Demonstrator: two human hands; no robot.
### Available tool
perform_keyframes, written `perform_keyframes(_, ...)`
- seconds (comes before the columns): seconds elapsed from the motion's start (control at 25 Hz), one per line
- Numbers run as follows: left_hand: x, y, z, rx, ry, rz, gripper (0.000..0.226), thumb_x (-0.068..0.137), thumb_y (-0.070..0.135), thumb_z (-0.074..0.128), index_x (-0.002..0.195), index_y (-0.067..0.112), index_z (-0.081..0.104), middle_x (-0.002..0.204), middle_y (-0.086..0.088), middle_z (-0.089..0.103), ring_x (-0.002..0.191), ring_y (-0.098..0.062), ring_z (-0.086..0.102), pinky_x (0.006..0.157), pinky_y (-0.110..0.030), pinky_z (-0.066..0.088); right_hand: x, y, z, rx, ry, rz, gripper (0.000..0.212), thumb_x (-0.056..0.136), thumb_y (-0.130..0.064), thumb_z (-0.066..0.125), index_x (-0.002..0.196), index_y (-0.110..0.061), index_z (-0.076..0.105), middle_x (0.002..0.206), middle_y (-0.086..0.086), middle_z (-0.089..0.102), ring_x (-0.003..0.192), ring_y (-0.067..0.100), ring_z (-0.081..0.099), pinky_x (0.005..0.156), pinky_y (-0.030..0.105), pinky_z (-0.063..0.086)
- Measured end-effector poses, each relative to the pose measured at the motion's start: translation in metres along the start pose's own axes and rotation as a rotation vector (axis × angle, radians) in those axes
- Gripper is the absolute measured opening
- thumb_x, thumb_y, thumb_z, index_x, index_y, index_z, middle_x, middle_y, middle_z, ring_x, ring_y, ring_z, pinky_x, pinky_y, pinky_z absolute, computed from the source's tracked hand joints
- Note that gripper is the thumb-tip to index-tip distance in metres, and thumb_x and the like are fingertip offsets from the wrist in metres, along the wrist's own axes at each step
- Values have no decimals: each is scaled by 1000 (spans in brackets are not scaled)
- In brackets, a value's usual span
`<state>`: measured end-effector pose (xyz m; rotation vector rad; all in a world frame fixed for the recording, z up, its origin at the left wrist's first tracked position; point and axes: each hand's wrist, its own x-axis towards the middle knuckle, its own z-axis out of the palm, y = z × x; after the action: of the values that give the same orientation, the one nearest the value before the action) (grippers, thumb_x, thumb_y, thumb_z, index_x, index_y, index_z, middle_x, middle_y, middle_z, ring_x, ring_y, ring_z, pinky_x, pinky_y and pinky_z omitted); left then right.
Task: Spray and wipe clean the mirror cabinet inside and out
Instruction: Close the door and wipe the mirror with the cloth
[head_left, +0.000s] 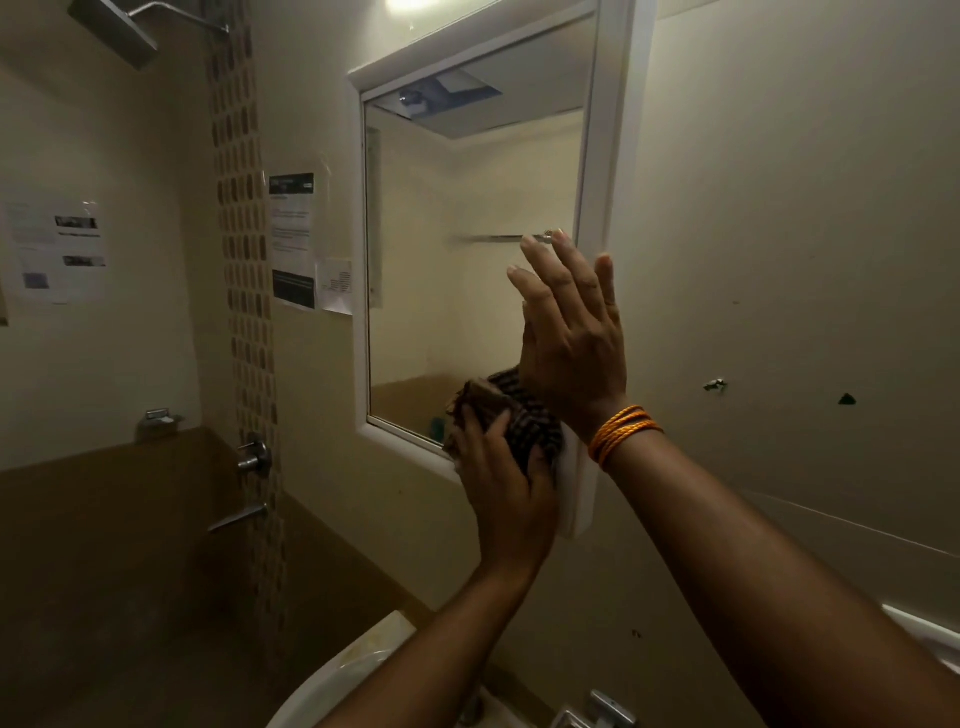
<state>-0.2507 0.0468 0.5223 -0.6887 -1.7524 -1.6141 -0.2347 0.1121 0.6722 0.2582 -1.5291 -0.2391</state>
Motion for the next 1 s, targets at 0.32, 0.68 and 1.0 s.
perform_keyframes(0.32,5,-12,2,-1,-101,230,51,102,53,32,147,29,26,167,-6,0,153,-28,-8,119,-62,15,-6,3,-2,234,-20,60,37,93,-6,56,129,-14,50,153,21,47,148,39,34,120,59,26)
perform_keyframes(0.68,107,23,-8,194,-242,525,72,99,46,38,159,20,10,165,-7,-17,150,-32,-19,118,-65,3,8,9,-9,355,52,181,43,90,-23,61,130,-9,55,156,25,39,151,43,26,121,58,25)
perform_keyframes(1.0,202,78,7,253,-126,660,76,94,64,39,155,36,4,165,-10,-14,150,-36,-18,116,-68,3,52,12,-2,403,104,392,59,95,-26,54,147,1,43,161,22,32,152,36,27,120,51,34)
